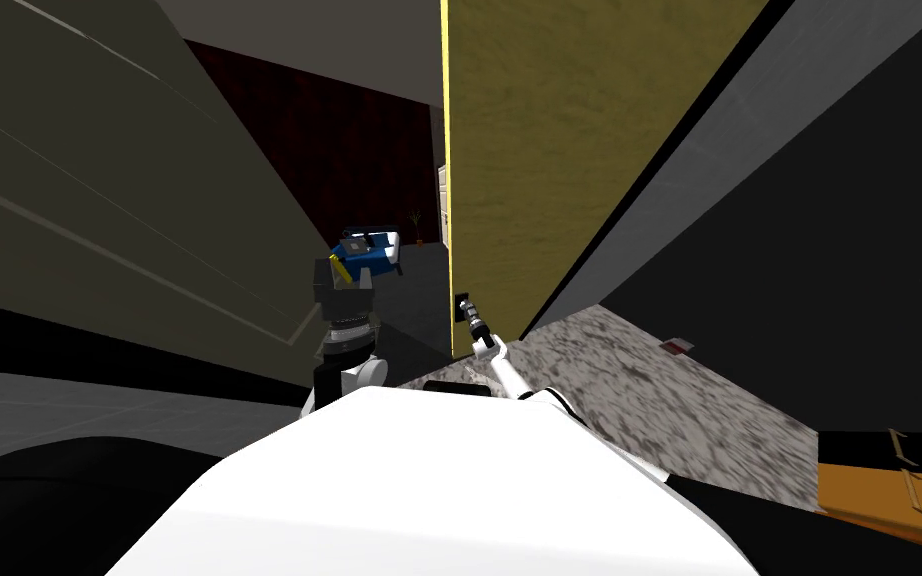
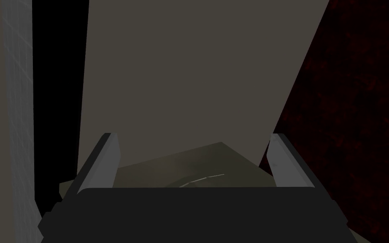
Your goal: Push the door open
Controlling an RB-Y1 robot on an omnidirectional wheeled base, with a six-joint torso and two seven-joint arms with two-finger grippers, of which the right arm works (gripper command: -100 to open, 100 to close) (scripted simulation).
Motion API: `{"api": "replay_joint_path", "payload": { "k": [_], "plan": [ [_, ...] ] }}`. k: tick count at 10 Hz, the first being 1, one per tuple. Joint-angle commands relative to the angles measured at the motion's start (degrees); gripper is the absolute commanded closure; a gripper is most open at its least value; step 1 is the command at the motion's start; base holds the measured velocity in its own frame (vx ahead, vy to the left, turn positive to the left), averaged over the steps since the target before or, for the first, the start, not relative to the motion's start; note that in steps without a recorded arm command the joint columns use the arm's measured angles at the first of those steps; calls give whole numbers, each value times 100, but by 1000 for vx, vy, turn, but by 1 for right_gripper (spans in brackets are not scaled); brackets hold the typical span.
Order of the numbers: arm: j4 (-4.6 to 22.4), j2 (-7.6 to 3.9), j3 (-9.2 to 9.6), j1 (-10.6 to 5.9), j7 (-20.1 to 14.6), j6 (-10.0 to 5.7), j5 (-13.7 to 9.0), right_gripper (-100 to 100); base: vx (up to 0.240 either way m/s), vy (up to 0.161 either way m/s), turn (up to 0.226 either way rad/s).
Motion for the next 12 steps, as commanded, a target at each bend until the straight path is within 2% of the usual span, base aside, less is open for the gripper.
{"api": "replay_joint_path", "payload": {
  "k": [1,2,5,8,11,12],
  "plan": [
    [0,-3,-4,3,-2,-1,-2,100,-8,-3,-3],
    [0,-3,-4,3,-2,-1,-2,100,0,0,0],
    [21,-116,-137,-1,41,6,-30,100,110,92,-31],
    [40,-227,-312,-13,92,7,-69,100,166,151,-70],
    [69,-351,-586,-32,174,9,-130,100,176,177,-108],
    [-52,-400,-517,43,129,51,-132,-100,-80,120,-109]
  ]
}}
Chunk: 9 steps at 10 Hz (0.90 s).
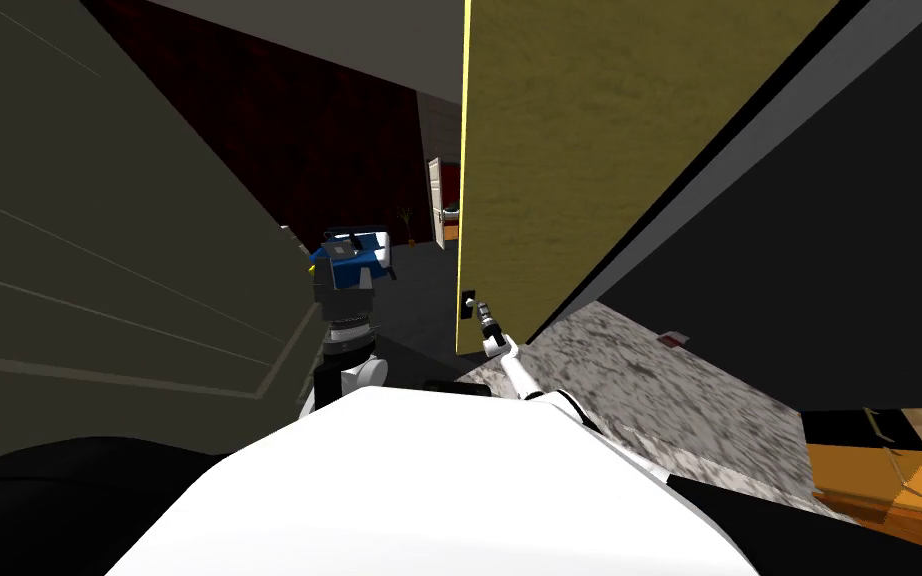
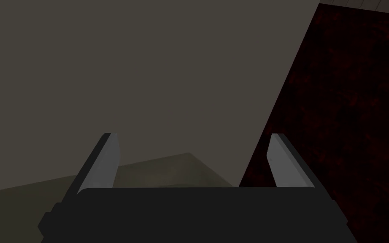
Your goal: Push the door open
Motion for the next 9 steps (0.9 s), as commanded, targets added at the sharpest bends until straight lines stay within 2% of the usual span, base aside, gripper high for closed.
{"api": "replay_joint_path", "payload": {
  "k": [1,3,5,6,7,8,9],
  "plan": [
    [-19,-18,2,11,-9,19,-6,-100,-188,27,-27],
    [-53,-19,-29,20,-16,43,-33,-100,-221,-5,-49],
    [-93,71,-66,30,-25,72,-64,-100,-271,36,-83],
    [-111,153,-83,35,-29,85,-78,-100,-277,89,-97],
    [-55,113,-80,11,-22,56,-70,-100,-129,37,-22],
    [-36,52,-105,8,-10,31,-75,-100,91,50,29],
    [-32,41,-111,7,-7,26,-75,-100,147,54,15]
  ]
}}
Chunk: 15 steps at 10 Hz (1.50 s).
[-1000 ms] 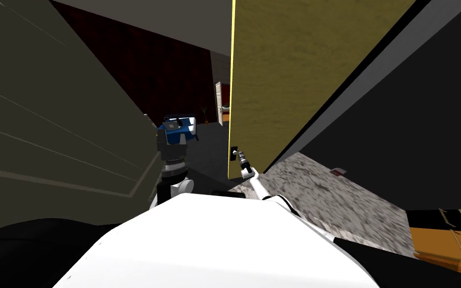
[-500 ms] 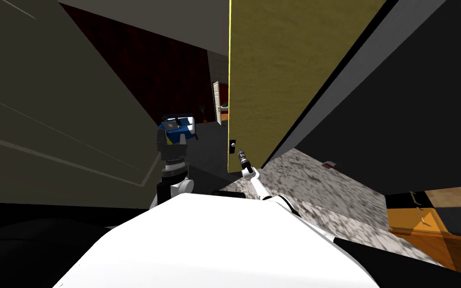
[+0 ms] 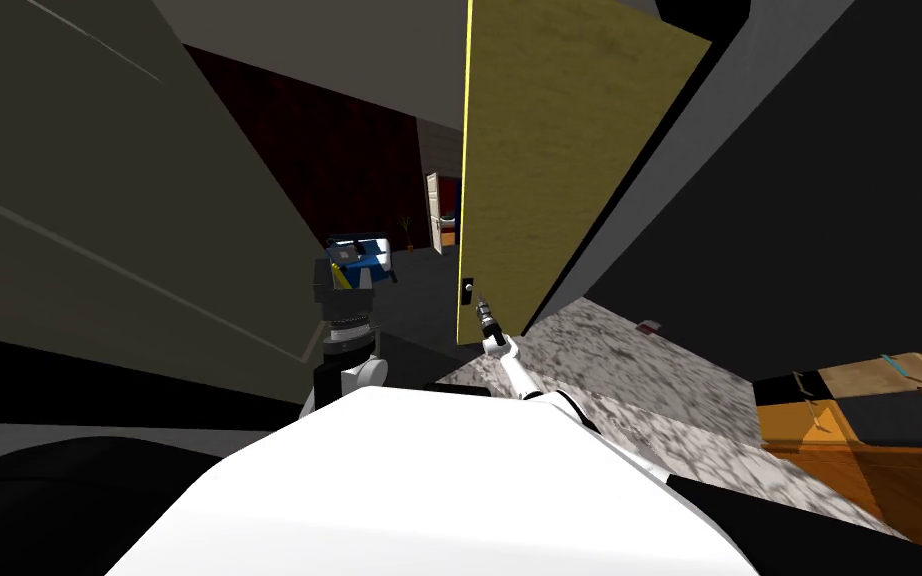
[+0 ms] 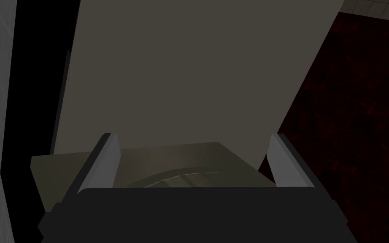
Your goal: Push the door open
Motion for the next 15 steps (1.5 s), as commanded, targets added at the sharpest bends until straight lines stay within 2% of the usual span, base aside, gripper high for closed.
{"api": "replay_joint_path", "payload": {
  "k": [1,4,8,9,10,15],
  "plan": [
    [-24,-42,-12,12,6,1,-1,-100,174,34,12],
    [2,-59,-53,5,28,-40,-6,-100,200,72,20],
    [36,39,-109,-4,58,-94,-13,-100,208,57,23],
    [41,17,-102,-8,53,-90,-12,-100,92,36,1],
    [41,17,-102,-8,53,-90,-12,100,-12,-5,-4],
    [41,17,-102,-8,53,-90,-12,100,-18,-7,2]
  ]
}}
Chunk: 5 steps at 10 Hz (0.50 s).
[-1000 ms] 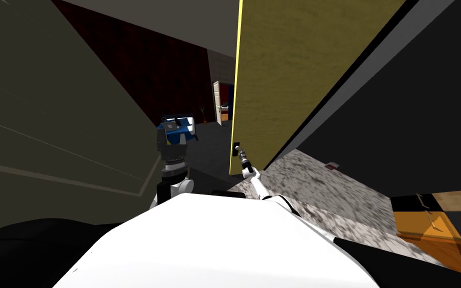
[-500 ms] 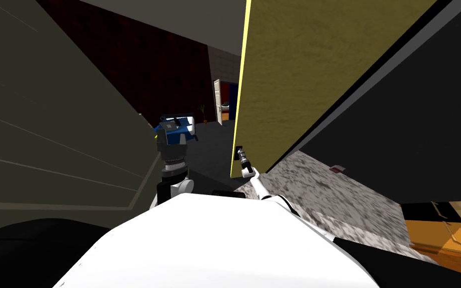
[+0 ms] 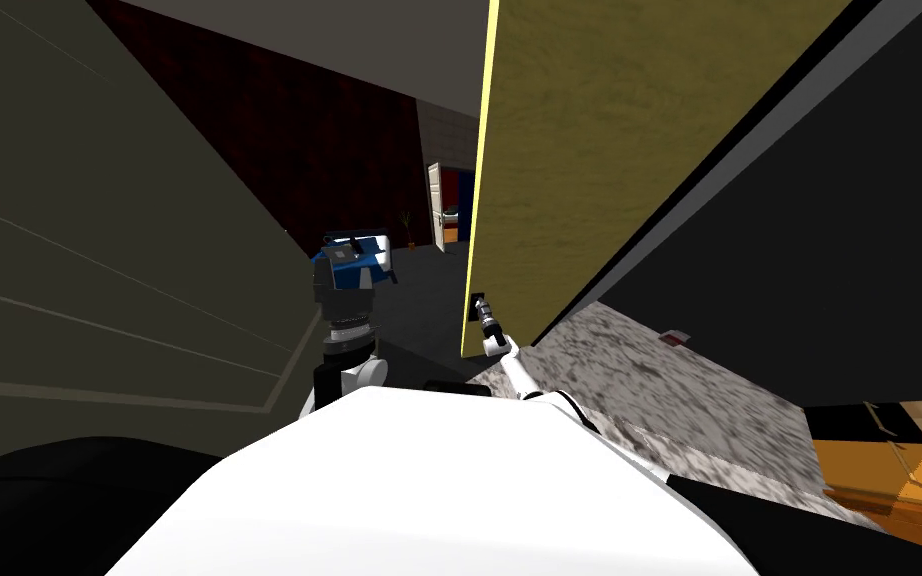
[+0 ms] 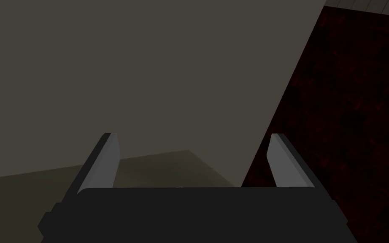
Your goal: Push the door open
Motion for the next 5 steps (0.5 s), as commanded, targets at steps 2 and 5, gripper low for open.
{"api": "replay_joint_path", "payload": {
  "k": [2,5],
  "plan": [
    [10,-73,-111,-3,28,4,-28,100,120,72,-41],
    [26,-156,-275,-7,70,9,-69,100,175,108,-50]
  ]
}}
